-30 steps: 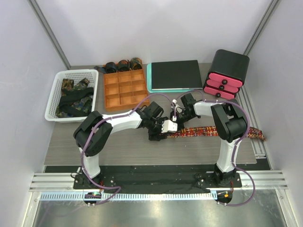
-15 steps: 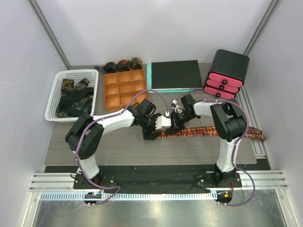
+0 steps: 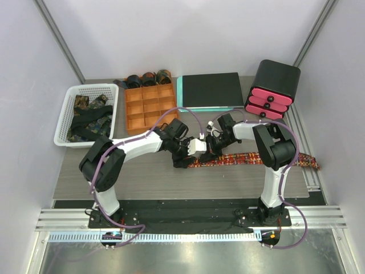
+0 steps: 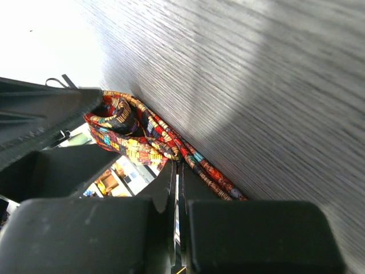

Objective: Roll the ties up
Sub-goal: Roll the tie at the center of the board.

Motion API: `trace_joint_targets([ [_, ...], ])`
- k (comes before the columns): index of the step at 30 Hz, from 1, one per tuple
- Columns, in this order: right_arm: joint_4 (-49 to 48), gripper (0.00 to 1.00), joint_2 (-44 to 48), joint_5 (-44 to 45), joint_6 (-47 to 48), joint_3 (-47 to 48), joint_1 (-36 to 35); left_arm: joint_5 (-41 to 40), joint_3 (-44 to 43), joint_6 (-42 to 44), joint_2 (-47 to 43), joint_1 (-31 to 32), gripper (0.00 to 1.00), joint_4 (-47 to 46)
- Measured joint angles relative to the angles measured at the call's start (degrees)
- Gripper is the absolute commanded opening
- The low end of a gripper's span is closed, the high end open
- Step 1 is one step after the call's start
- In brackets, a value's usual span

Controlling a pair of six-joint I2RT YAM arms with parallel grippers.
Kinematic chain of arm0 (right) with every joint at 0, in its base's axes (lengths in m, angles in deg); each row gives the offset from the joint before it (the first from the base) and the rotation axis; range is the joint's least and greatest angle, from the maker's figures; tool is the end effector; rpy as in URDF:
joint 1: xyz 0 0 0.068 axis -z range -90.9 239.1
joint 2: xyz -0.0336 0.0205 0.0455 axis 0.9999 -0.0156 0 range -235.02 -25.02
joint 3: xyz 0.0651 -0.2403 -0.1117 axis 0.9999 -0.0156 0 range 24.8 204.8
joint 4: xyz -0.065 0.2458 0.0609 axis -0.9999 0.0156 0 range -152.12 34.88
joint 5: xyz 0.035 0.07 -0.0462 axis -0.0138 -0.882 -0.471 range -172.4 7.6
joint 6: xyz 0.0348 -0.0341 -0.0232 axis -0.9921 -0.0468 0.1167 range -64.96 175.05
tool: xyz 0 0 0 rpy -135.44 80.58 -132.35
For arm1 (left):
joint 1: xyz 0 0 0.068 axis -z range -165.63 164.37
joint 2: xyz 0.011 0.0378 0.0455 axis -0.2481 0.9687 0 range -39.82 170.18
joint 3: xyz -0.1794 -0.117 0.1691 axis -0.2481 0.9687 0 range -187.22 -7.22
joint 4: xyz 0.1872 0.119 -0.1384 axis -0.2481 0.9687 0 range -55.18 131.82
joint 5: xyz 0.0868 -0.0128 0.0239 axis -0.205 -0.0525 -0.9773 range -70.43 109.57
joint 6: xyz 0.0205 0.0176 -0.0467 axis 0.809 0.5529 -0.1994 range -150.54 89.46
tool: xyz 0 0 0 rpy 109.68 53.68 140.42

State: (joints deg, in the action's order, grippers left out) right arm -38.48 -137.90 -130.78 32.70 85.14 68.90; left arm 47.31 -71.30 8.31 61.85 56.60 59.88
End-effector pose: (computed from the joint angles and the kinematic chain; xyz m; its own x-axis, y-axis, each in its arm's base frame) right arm 0.3122 0.1433 0.1039 -0.9938 -0.0965 0.0551 -0.0206 0.6470 0.7622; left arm 0.2499 -0.2493 0.1764 -0.0396 0.7858 -0.6172 0.9991 0.0238 -0.0338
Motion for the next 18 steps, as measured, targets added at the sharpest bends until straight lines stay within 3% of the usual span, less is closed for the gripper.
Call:
trace_joint_targets([
  [7, -0.02, 0.01, 0.00, 0.04, -0.37, 0.04, -0.09, 0.02, -2.58, 0.81, 3.39, 0.00, 0.78, 0.98],
  [10, -0.04, 0.01, 0.00, 0.02, -0.55, 0.04, -0.11, 0.02, -3.39, 0.83, 5.14, 0.02, 0.70, 1.18],
  [13, -0.04, 0.01, 0.00, 0.02, -0.83, 0.07, -0.15, 0.15, -3.96, 0.94, 5.66, 0.02, 0.52, 1.20],
  [14, -0.13, 0.01, 0.00, 0.00, -0.96, 0.07, -0.20, 0.17, -4.11, 1.14, 5.86, 0.02, 0.39, 1.20],
  [18, -0.57, 0.01, 0.00, 0.02, -1.73, 0.07, -0.31, -0.50, -4.63, 1.53, 6.32, 0.11, 0.26, 1.68],
])
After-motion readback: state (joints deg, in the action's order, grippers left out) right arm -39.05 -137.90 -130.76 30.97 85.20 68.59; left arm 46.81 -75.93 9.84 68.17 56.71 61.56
